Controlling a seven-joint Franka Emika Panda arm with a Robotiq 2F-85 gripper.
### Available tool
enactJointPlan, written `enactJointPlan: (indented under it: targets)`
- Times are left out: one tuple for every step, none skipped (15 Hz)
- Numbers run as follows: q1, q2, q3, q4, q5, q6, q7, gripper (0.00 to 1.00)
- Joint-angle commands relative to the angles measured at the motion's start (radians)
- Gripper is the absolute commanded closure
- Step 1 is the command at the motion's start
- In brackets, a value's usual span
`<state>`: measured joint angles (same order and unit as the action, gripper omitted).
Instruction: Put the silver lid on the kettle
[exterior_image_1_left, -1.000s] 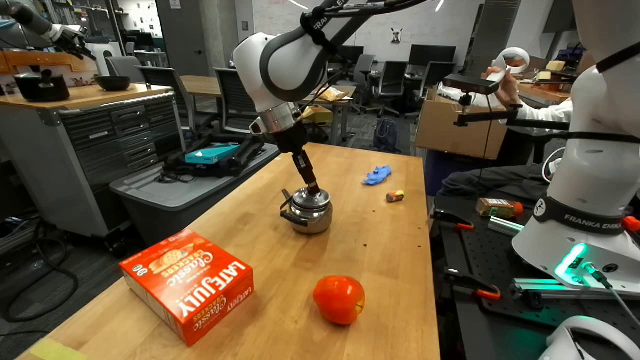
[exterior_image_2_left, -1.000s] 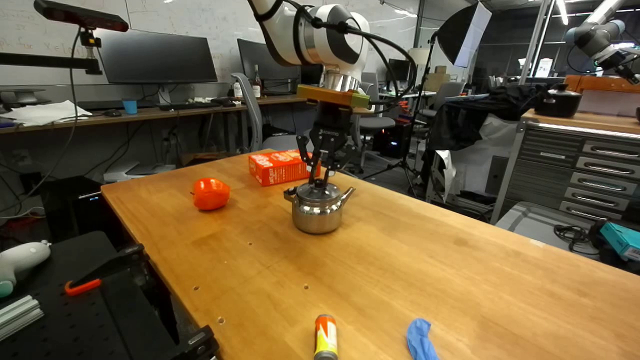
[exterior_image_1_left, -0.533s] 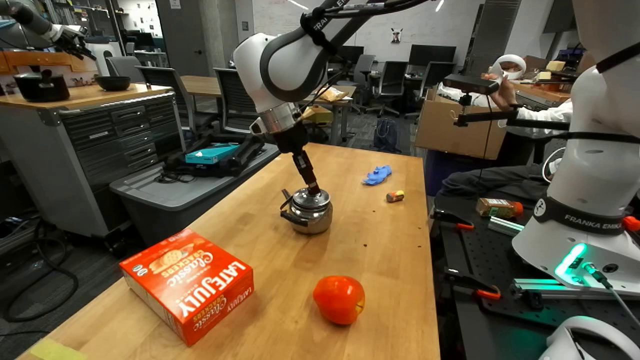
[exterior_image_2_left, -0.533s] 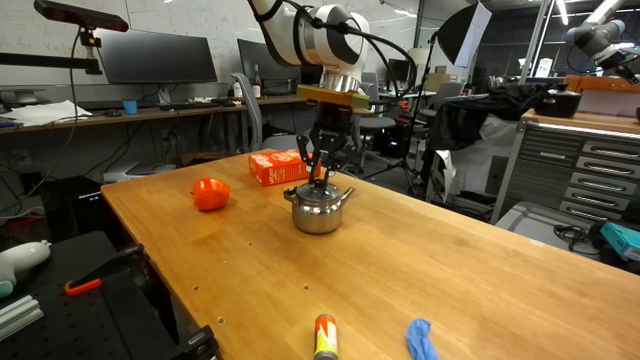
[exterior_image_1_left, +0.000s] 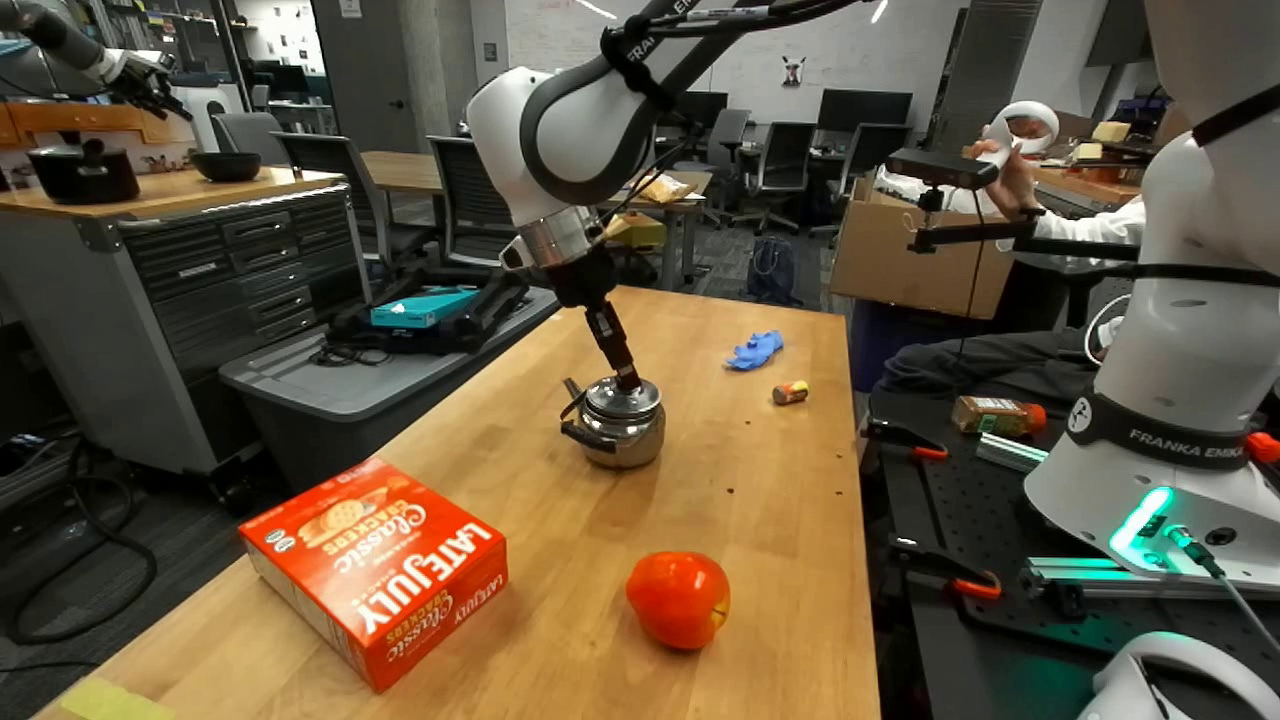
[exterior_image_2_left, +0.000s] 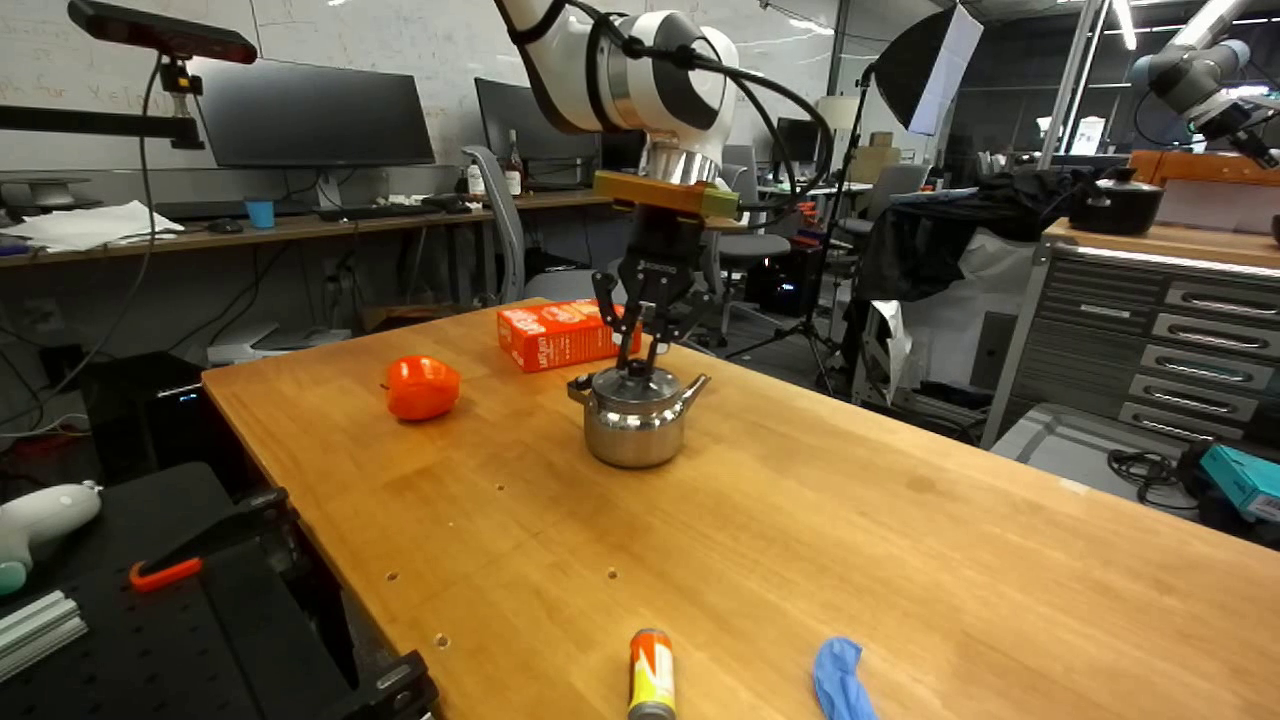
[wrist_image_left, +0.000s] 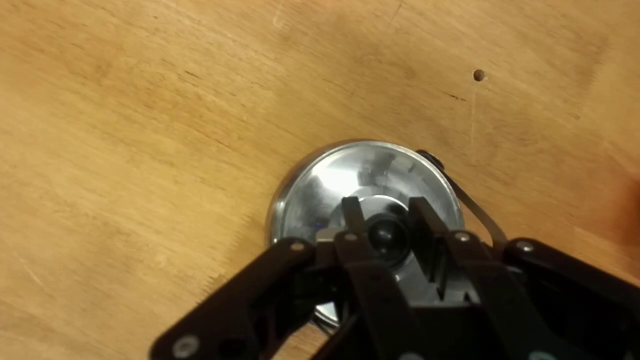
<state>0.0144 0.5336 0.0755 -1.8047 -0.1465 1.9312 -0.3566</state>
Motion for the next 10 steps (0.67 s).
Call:
enactJointPlan:
  targets:
    - [0.001, -0.007, 0.005, 0.003, -0.004, -0.009, -0.012, 0.86]
    - [0.001, -0.006, 0.005, 0.003, -0.004, -0.008, -0.012, 0.86]
    - [0.001, -0.004, 0.005, 0.004, -0.003, -0.007, -0.011, 0.86]
    - [0.001, -0.004, 0.004, 0.005, -0.004, -0.006, -0.010, 0.86]
    - [0.001, -0.004, 0.004, 0.005, -0.003, -0.003, -0.010, 0.86]
    - [0.001, -0.003, 0.004, 0.006, -0.003, -0.001, -0.009, 0.86]
    - [0.001, -0.002, 0.004, 0.008, -0.002, -0.001, -0.008, 0.86]
    - [0.001, -0.001, 0.004, 0.010, -0.002, -0.001, -0.008, 0.86]
    - [0.001, 0.000, 0.004, 0.010, -0.003, 0.000, -0.008, 0.86]
    - [0.001, 0.002, 0.003, 0.011, -0.004, 0.000, -0.007, 0.86]
